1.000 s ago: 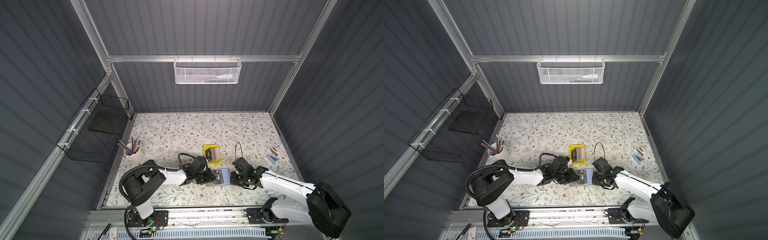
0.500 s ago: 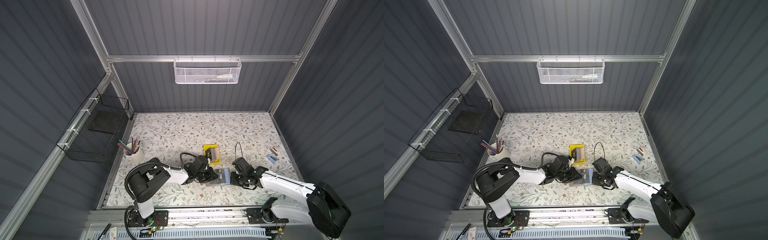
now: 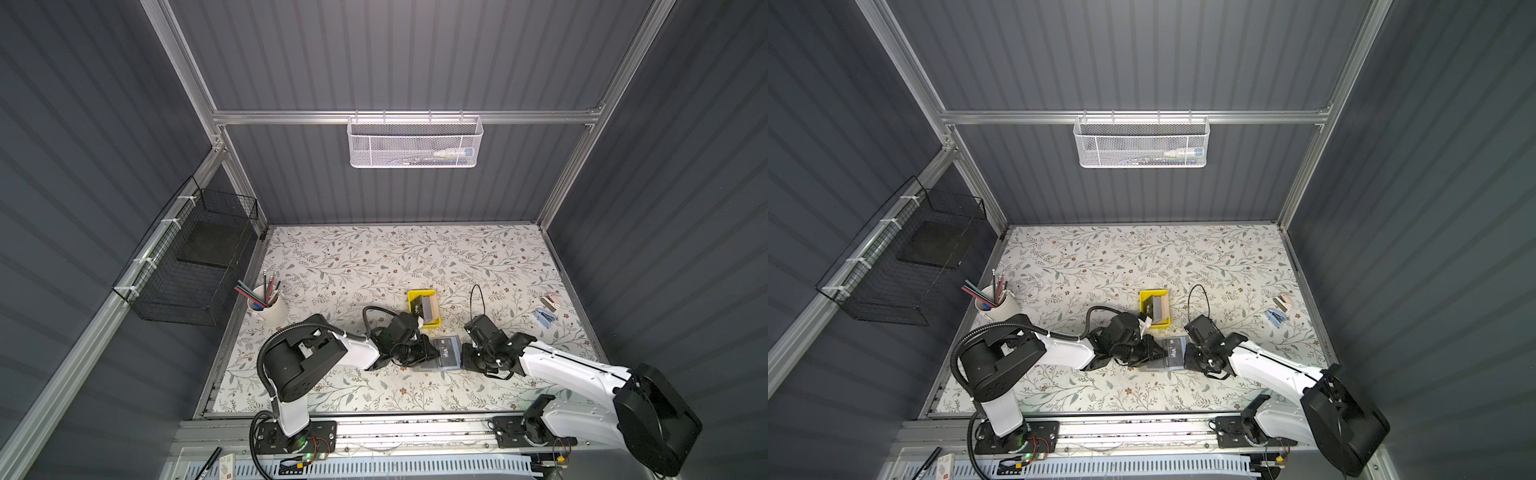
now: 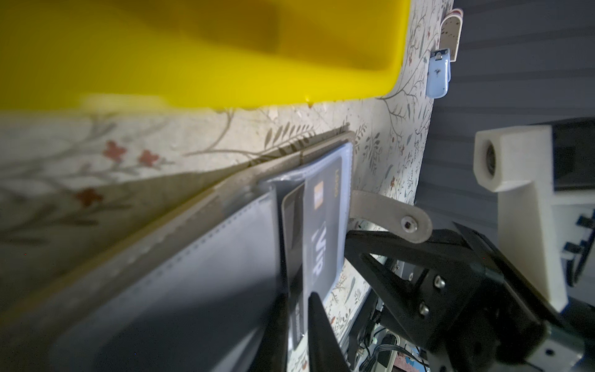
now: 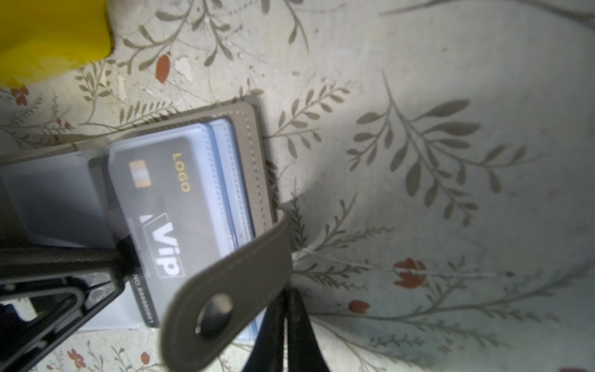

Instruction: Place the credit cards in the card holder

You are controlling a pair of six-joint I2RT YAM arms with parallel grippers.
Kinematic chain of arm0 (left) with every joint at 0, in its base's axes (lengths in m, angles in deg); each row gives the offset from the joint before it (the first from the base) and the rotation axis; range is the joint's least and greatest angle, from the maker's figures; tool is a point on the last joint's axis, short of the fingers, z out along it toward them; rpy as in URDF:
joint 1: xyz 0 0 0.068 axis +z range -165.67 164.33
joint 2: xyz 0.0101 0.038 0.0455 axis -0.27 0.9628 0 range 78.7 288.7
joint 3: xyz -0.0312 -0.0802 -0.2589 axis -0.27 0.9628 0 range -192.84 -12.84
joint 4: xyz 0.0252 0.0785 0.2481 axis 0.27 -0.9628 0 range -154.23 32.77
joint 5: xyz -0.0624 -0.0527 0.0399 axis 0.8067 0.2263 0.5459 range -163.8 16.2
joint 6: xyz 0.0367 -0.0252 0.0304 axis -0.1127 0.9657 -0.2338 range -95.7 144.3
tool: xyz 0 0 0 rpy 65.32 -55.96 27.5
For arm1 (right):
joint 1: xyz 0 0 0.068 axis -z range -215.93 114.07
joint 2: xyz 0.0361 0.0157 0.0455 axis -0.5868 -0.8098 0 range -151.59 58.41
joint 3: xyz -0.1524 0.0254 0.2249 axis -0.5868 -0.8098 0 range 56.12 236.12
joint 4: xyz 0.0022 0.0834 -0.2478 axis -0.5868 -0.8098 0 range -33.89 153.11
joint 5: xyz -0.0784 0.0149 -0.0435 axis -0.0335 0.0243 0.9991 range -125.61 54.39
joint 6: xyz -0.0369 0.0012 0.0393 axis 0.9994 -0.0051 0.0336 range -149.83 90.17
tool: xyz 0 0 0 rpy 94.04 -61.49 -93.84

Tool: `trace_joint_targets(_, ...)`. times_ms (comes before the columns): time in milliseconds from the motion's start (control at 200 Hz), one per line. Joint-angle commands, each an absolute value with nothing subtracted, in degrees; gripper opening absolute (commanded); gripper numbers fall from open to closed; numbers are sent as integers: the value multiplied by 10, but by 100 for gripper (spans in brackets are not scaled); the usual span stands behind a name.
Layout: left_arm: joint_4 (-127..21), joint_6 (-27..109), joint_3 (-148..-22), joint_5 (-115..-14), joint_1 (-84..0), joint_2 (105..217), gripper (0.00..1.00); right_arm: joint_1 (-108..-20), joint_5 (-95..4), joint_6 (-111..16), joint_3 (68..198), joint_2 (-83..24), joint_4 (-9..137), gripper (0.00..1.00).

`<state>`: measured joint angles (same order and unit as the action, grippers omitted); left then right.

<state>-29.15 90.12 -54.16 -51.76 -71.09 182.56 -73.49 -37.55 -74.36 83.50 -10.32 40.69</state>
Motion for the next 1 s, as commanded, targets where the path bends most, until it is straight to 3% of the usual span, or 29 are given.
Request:
trace_joint_targets(0,-274,908,-543,-509,-714,1838,14,-739,-367,-746,813,-127,383,7)
trace_joint_targets(300,-267,911,-547,-506,-715,1846,14,-740,-367,-747,813,-123,381,7)
trace_joint_targets(605,-350,877,-561,-535,-722,1835,12,-740,-364,-751,819,-106,375,8)
trace_joint_targets(725,-401,862,-571,-562,-727,1829,12,-740,-370,-754,821,-81,371,16)
trace_joint_targets(991,-428,858,-575,-581,-732,1835,10,-739,-380,-765,823,18,364,16)
